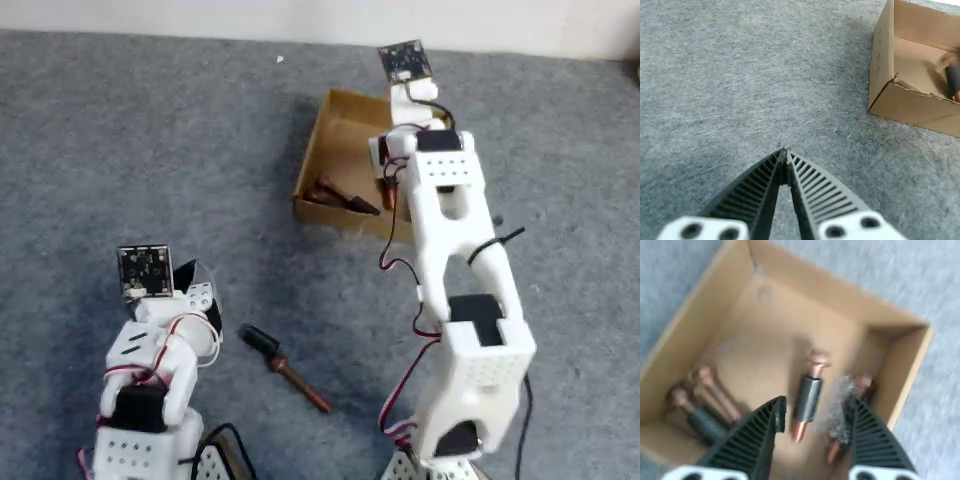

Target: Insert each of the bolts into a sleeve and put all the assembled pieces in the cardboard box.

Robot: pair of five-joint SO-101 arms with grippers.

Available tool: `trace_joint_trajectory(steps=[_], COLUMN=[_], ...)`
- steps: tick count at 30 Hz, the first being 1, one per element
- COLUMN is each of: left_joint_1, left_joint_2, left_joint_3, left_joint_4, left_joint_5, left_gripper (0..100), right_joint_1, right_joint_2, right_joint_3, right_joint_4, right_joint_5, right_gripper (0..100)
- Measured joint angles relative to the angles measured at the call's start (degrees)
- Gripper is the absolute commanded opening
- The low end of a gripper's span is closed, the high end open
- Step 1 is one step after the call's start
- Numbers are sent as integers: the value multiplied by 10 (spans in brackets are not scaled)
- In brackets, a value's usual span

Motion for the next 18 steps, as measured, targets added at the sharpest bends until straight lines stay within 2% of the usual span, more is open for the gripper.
trace_joint_trajectory(steps=[3,9,14,18], left_joint_1=[-8,-68,-112,-146], left_joint_2=[0,0,0,0], left_joint_3=[0,0,0,0], left_joint_4=[0,-6,-18,-18], left_joint_5=[0,-2,-2,-2], left_gripper=[6,6,7,7], right_joint_1=[1,-11,-69,-138], right_joint_2=[-19,-116,-207,-283], right_joint_3=[-11,-14,24,109], right_joint_4=[61,156,222,230], right_joint_5=[0,0,0,0], right_gripper=[184,184,184,184])
